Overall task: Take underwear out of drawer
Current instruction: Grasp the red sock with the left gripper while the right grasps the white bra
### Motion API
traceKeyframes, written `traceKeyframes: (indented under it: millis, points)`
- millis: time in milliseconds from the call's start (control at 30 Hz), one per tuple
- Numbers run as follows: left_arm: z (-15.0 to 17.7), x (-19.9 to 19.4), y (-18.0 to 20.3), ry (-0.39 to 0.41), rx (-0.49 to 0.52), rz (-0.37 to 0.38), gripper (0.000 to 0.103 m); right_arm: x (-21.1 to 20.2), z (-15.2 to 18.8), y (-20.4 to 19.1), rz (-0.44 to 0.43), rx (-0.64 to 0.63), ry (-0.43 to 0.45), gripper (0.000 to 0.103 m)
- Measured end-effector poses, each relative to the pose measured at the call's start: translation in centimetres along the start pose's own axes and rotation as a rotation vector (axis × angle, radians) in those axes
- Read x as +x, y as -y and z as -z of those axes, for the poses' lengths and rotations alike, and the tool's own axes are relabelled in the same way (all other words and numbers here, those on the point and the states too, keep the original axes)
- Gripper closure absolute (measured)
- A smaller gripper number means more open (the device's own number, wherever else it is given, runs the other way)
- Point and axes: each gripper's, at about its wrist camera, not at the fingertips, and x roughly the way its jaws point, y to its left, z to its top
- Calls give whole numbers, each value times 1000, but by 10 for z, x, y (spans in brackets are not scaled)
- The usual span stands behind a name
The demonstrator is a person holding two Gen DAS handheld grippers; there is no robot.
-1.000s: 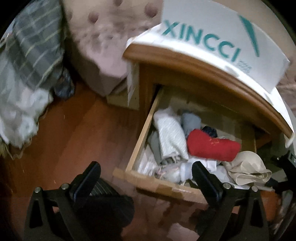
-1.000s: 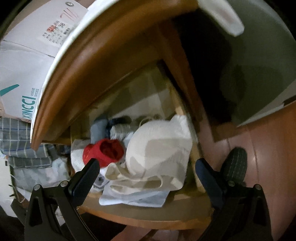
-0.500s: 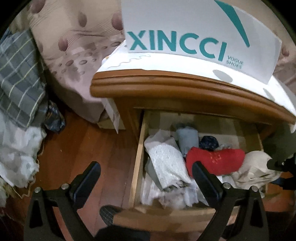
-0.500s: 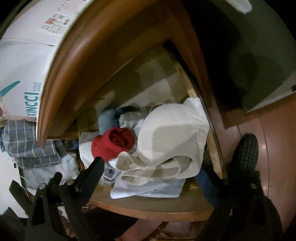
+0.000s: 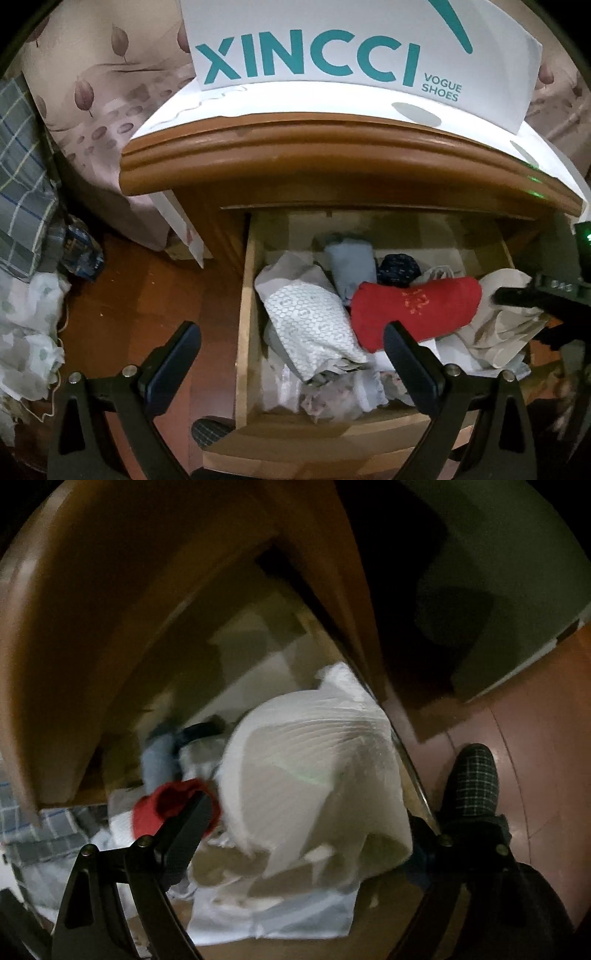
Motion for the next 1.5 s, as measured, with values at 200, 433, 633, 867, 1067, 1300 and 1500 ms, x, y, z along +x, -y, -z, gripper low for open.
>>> traceKeyframes:
  millis: [200, 433, 633, 867, 1067, 1300, 1500]
  points:
    - [0, 6, 2, -36, -12, 71, 2, 6, 1, -12, 37, -70, 11, 28]
    - [3, 8, 20, -42, 56, 103, 2, -1, 2, -18, 63, -186, 57, 56]
    - [4, 6, 40, -17, 142, 116, 1, -11, 3, -19, 46, -217, 89, 63]
    - [-2, 16, 59, -18, 220, 156, 1, -35, 13, -29, 51, -298, 155, 65]
    - [-6, 32, 80, -50, 326, 167, 1, -53, 17, -32, 51, -338, 190, 65]
    - [-18, 57, 93, -112, 375, 173, 1, -71, 25, -24, 34, -387, 194, 65]
    - [-18, 78, 102, -203, 385, 166, 1, -77, 32, -18, 64, -415, 204, 65]
